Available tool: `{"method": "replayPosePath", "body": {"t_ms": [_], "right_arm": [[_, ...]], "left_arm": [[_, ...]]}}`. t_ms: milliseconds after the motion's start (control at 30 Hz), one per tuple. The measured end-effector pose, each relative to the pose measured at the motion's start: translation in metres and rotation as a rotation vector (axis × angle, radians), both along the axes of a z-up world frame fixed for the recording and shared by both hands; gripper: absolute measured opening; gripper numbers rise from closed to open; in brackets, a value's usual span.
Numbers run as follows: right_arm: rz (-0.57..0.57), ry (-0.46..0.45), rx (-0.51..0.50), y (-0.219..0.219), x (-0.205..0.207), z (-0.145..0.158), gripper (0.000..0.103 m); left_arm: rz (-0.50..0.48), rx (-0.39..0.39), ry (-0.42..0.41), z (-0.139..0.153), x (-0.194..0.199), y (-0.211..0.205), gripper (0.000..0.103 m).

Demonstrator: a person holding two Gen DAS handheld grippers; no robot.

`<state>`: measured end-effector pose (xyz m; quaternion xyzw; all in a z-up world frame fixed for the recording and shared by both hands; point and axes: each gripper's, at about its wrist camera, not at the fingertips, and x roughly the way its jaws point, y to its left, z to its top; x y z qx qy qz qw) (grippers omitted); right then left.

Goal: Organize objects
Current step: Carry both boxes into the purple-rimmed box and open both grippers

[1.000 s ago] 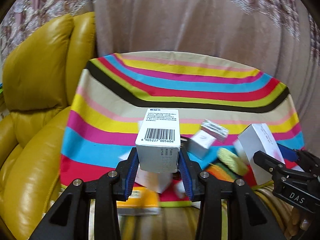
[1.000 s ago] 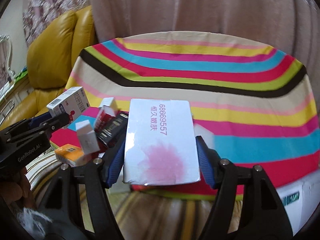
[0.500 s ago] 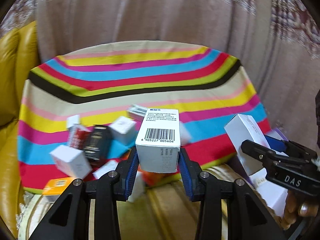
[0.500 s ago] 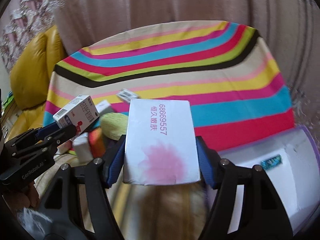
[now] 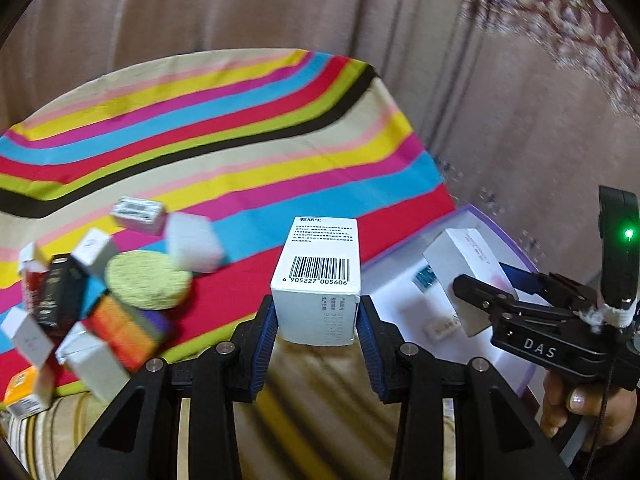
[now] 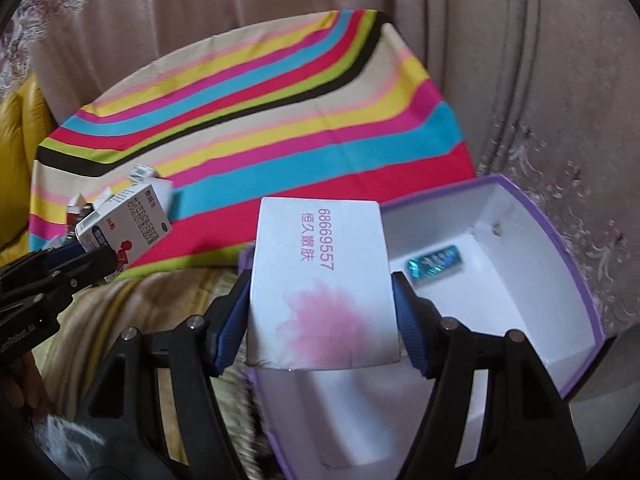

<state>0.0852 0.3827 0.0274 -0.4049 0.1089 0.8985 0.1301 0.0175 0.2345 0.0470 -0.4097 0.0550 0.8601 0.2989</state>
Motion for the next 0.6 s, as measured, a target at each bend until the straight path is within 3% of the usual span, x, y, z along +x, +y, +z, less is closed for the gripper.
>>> {"method": "replayPosePath", "body": {"t_ms": [333,400,467,600], "right_arm": [[-0.085,-0.021,0.018,0.024,0.014,0.004,0.070],[-0.093,-0.021,0.018,0.026,0.015,0.005,0.071],[-0.103,-0.021,0.019,0.028,0.016,0.007,0.075],[-0.096,-0.011,0.033,0.026,0.016,0.010,0.081]], "left_arm": [[-0.109,0.010,-0.032,-0.005,0.010,0.036,0.043],[-0.126,0.020,-0.040,-0.005,0.010,0.041,0.048],[-0.135,0.018,-0.041,-0.006,0.011,0.045,0.061],[-0.099,0.054,-0.033,-0.001,0.009,0.035,0.066]]}}
